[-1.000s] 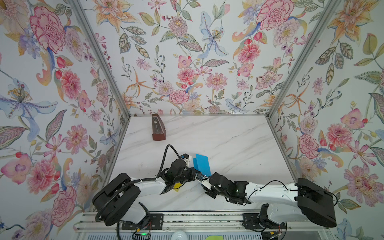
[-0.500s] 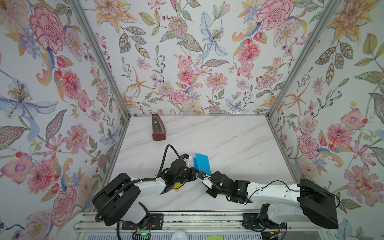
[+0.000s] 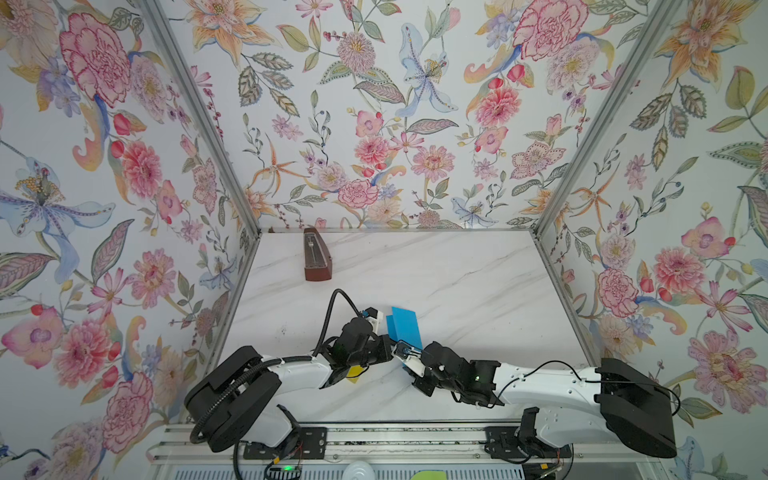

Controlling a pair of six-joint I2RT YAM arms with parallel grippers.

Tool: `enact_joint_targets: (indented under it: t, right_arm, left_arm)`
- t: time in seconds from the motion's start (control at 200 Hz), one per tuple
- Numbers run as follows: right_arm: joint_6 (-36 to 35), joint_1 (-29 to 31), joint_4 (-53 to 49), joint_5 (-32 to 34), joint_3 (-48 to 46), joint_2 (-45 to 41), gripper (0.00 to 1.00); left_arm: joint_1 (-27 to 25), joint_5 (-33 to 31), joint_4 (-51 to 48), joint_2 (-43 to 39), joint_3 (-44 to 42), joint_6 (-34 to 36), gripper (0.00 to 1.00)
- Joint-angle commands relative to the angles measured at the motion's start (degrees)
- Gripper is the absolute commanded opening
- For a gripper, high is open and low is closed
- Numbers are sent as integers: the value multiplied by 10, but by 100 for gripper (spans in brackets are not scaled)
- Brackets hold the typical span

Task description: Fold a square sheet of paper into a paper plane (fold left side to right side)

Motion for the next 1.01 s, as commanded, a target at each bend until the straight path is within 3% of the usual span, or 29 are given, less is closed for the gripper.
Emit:
enact_joint_targets:
  t: [0.0, 0.275, 0.926, 1.001]
  right_arm:
    - [8, -4, 11, -4, 10, 6, 27]
    - [9, -4, 29, 1, 6, 19, 33]
    - [8, -9, -8, -6, 12, -1, 0]
    - [12, -10, -16, -12, 16, -1, 0]
  left_arm:
    - [-4, 4, 10, 0, -11, 1, 13]
    - [-5, 6, 17, -1, -10, -2, 10]
    - [-4, 4, 7, 5, -2, 1, 9]
    - [-5, 4, 1, 2, -1, 4, 11]
